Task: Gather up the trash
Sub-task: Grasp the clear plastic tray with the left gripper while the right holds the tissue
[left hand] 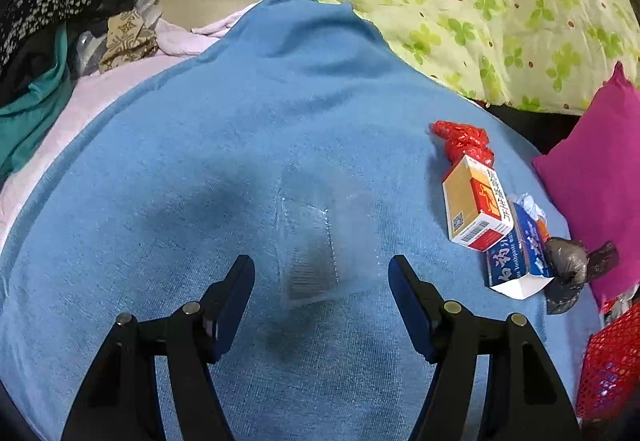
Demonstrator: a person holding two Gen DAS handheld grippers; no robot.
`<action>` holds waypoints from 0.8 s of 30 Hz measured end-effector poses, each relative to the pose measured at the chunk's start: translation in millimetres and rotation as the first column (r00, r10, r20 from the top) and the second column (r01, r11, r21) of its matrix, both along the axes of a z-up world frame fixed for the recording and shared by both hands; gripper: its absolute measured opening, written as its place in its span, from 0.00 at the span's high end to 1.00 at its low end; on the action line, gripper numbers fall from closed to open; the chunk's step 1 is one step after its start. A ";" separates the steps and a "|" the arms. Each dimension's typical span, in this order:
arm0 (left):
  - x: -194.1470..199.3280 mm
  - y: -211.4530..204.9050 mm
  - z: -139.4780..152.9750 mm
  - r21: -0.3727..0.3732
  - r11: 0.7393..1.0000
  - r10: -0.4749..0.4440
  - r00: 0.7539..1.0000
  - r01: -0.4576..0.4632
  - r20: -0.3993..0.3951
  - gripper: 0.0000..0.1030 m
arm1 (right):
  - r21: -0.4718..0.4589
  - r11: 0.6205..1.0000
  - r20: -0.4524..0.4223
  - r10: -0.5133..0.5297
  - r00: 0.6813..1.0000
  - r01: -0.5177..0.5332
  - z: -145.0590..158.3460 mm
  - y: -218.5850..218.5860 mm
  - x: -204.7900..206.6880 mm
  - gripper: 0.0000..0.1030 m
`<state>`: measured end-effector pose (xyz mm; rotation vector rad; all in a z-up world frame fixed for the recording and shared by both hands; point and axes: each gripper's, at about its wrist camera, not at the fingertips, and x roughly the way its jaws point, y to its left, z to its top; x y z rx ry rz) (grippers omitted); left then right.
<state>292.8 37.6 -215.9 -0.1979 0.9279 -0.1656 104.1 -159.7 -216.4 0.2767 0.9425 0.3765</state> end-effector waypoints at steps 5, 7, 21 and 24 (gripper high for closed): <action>-1.0 18.7 7.5 -0.073 0.996 0.055 0.998 -0.053 0.032 0.31 | -0.014 1.000 0.010 0.010 1.000 -0.010 0.1 1.4 6.0 0.62; 3.6 19.8 0.3 -0.056 0.996 0.063 0.998 -0.063 0.005 0.30 | -0.024 1.000 0.022 0.015 1.000 -0.014 2.2 4.6 4.8 0.62; 22.2 -14.6 -20.2 -0.256 0.966 -0.046 0.996 0.024 -0.083 0.30 | 0.002 1.000 0.018 -0.031 0.999 0.031 0.8 -11.1 9.3 0.62; 21.1 -25.7 -12.1 -0.249 0.966 -0.079 0.996 0.068 -0.034 0.30 | 0.011 0.998 0.010 -0.061 0.998 0.060 0.1 -21.4 10.7 0.62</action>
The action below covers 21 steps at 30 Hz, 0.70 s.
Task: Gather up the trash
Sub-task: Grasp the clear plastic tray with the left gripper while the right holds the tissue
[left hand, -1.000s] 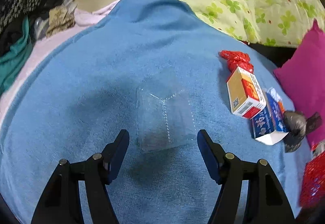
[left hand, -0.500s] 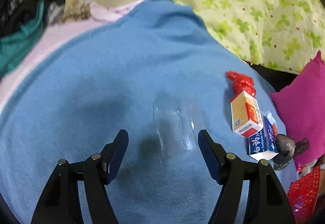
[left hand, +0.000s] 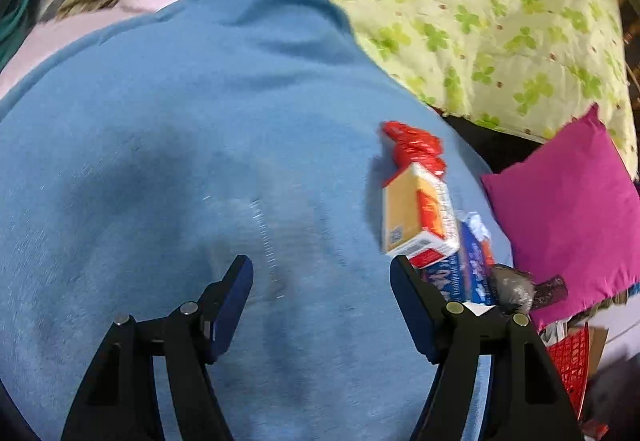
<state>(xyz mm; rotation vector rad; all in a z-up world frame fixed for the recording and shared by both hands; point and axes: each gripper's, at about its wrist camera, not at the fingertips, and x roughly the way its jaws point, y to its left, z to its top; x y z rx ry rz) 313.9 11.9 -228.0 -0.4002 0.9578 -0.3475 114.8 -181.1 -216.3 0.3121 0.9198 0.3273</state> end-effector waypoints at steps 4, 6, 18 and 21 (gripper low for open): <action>-5.5 -3.7 16.9 0.032 0.999 -0.011 0.995 0.008 0.095 0.30 | 0.002 1.000 0.000 -0.019 1.000 0.019 0.1 -7.7 -1.0 0.62; -3.6 0.9 16.6 0.048 0.999 0.014 0.995 -0.018 0.096 0.30 | 0.005 1.000 -0.001 -0.025 1.000 0.025 -0.1 -10.8 -1.2 0.62; 6.9 28.6 -4.3 0.188 0.973 0.137 0.991 -0.134 -0.001 0.27 | 0.039 0.999 -0.010 -0.029 1.000 0.030 -4.1 -15.0 5.5 0.62; 9.7 31.9 -12.2 0.119 0.984 0.137 0.989 -0.129 -0.058 0.27 | 0.041 0.999 -0.010 -0.028 1.000 0.029 -4.8 -13.5 7.2 0.62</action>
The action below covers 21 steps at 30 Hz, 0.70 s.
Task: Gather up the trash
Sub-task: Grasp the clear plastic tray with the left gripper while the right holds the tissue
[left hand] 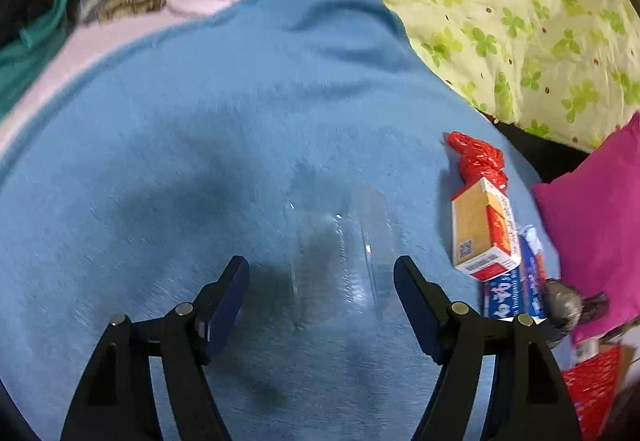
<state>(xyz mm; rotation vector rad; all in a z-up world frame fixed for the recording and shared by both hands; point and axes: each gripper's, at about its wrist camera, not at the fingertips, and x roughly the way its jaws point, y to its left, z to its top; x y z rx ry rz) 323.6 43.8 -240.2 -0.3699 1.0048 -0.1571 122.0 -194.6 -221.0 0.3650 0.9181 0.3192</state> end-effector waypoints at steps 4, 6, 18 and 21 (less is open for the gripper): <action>1.6 -10.1 -6.0 -0.008 0.999 -0.031 0.999 0.031 -0.019 0.27 | -0.005 1.000 0.002 0.001 1.000 -0.001 0.2 1.1 -0.5 0.62; 2.2 -13.8 -5.9 -0.018 0.999 -0.032 0.999 0.031 -0.017 0.26 | 0.004 1.000 0.003 -0.011 1.000 0.011 1.0 -2.4 -1.0 0.62; 14.6 -36.4 -17.2 -0.028 0.998 -0.053 0.998 0.053 0.014 0.44 | 0.012 0.999 0.009 -0.030 1.000 0.030 2.4 -12.2 -8.2 0.62; 14.4 -34.8 -15.9 -0.024 0.999 -0.040 0.999 0.041 0.035 0.46 | 0.018 0.999 0.010 -0.042 0.999 0.042 4.5 -18.1 -9.2 0.62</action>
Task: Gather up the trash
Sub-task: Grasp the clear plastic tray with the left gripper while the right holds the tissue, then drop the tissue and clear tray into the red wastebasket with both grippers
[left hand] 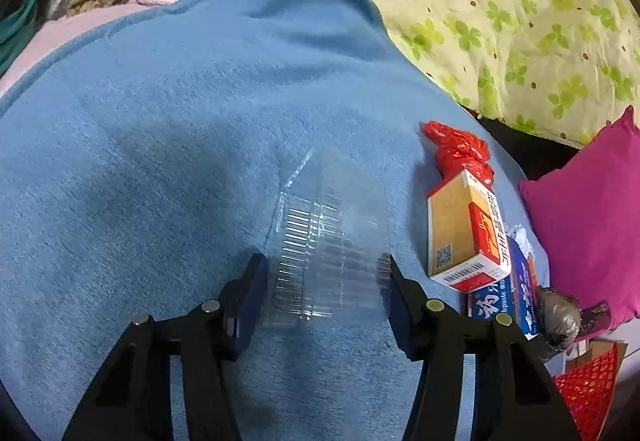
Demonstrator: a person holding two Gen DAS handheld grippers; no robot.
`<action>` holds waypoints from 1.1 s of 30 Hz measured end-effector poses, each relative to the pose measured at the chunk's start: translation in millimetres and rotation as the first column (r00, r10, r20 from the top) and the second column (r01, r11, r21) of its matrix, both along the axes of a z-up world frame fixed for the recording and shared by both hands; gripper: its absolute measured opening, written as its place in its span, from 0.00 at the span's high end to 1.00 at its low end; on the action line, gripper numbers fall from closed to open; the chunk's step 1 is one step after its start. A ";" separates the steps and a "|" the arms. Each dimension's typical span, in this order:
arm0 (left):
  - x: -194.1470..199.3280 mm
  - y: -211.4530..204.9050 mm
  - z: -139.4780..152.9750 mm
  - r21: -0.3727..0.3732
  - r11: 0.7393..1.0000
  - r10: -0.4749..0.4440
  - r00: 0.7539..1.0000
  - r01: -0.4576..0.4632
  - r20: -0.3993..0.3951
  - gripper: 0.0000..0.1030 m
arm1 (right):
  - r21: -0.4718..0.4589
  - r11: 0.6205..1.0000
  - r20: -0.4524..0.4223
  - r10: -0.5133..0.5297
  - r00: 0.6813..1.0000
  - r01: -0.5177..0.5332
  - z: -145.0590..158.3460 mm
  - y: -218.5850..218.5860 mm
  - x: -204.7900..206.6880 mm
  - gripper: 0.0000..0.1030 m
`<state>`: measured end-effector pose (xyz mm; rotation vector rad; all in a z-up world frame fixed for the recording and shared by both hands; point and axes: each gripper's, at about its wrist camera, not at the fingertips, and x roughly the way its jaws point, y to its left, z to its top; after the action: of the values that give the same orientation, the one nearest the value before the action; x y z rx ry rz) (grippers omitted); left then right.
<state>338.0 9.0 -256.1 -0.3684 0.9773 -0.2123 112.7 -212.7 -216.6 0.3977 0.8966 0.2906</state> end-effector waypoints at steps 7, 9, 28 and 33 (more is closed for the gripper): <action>-13.7 2.6 17.4 0.032 0.999 -0.014 0.998 0.012 0.059 0.47 | 0.006 1.000 0.047 -0.031 0.998 0.031 15.0 -8.6 -6.4 0.62; -24.0 1.6 30.7 0.039 0.999 -0.026 0.995 0.023 0.096 0.47 | 0.009 0.999 0.070 -0.045 0.997 0.045 21.2 -12.2 -8.9 0.62; -191.2 -155.3 160.5 0.171 0.876 -0.483 0.812 0.452 0.328 0.46 | 0.095 0.892 0.366 -0.444 0.818 0.441 146.0 -151.1 -152.6 0.62; -229.4 -229.9 188.9 0.178 0.781 -0.618 0.705 0.598 0.348 0.45 | 0.120 0.815 0.389 -0.564 0.729 0.567 165.8 -204.6 -202.8 0.62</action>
<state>108.6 -220.8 -67.2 0.0704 0.6725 -0.8402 -90.1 -417.3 -50.8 0.5617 0.3263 -0.1990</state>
